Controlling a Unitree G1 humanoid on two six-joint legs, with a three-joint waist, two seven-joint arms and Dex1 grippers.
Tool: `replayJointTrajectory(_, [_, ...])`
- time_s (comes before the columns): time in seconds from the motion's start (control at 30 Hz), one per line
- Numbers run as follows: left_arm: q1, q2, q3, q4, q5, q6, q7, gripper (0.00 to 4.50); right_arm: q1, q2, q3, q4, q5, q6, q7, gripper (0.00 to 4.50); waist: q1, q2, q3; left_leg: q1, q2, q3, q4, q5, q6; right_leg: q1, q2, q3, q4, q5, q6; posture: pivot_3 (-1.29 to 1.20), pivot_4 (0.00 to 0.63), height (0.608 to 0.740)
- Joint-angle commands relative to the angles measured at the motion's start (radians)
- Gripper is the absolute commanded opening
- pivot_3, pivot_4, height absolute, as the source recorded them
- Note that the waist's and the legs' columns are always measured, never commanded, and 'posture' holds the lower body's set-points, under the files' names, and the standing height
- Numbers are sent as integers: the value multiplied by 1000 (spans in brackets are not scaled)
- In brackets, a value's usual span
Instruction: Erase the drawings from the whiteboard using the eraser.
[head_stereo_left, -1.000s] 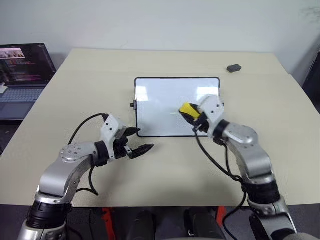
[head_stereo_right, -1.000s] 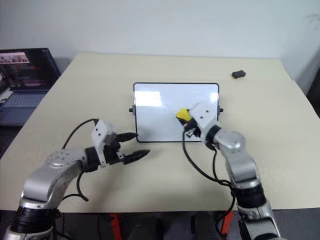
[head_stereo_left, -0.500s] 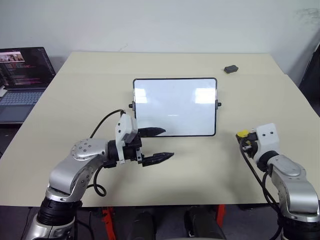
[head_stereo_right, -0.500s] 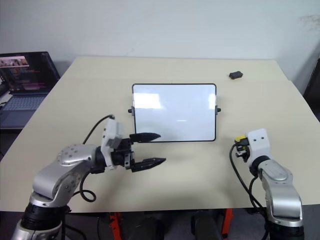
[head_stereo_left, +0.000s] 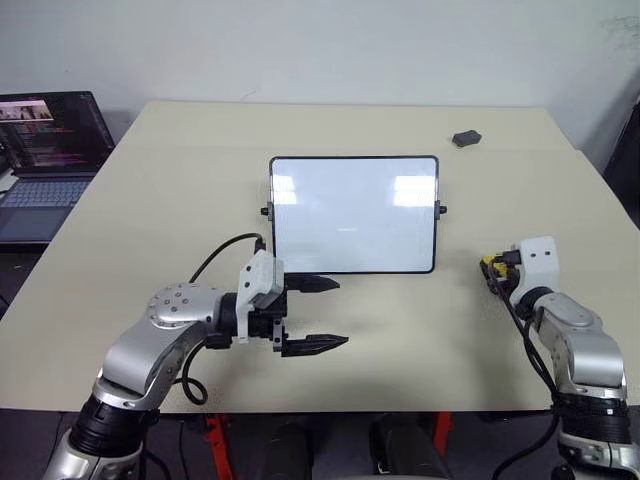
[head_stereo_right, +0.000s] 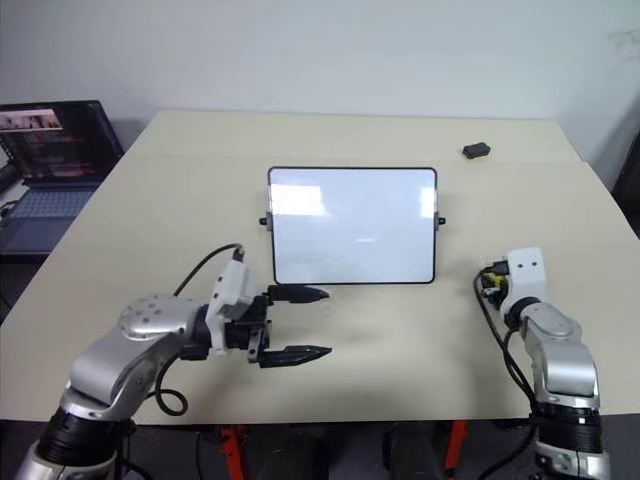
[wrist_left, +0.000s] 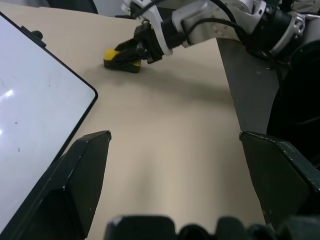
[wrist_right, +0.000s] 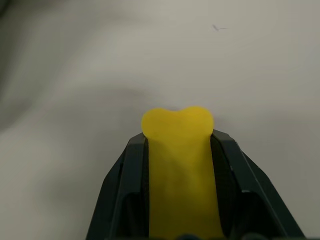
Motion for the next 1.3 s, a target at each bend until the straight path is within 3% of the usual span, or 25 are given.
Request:
replayJointTrajectory(0.03, [6, 7, 14, -18, 2, -27, 1, 4500, -36, -32, -37, 37, 23, -23, -4, 1269, 0, 0, 0, 0, 0, 0, 0, 0, 0, 0, 0, 0, 0, 0, 0, 0, 150, 740])
replayJointTrajectory(0.3, [13, 13, 16, -12, 13, -36, 6, 4500, -63, -32, -66, 93, 89, 28, -6, 1269, 0, 0, 0, 0, 0, 0, 0, 0, 0, 0, 0, 0, 0, 0, 0, 0, 150, 740])
replayJointTrajectory(0.63, [42, 23, 27, -32, 10, -24, 35, 4500, -59, -40, -75, 119, 126, 52, -16, 4468, 0, 0, 0, 0, 0, 0, 0, 0, 0, 0, 0, 0, 0, 0, 0, 0, 150, 740])
replayJointTrajectory(0.87, [47, 22, 30, -30, 10, -28, 57, 4500, -38, -59, -67, 84, 109, -25, -29, 4468, 1, 0, 0, 0, 0, 0, 0, 0, 0, 0, 0, 0, 0, 0, 0, 0, 150, 740])
replayJointTrajectory(1.03, [68, 1, 93, -12, 16, -38, 140, 4500, 14, -24, -141, -188, 167, -82, -68, 4468, 0, 3, 1, -1, 0, 0, 0, 0, 0, 0, 0, 0, 0, 0, 0, 0, 150, 740])
replayJointTrajectory(1.17, [127, -51, 189, -18, 1, -30, 256, 4500, 107, 59, -34, -468, 237, -132, -32, 4468, -5, 3, 1, 0, 2, -1, -1, 0, 0, -1, 1, 0, 0, 0, 0, 0, 150, 740])
replayJointTrajectory(1.3, [177, -127, 245, -60, 22, -40, 388, 4500, 209, 129, 58, -491, 203, -246, -27, 4468, 3, 2, 0, 0, 2, -2, 0, 0, 0, 0, 0, -1, 0, 0, 0, 0, 150, 740])
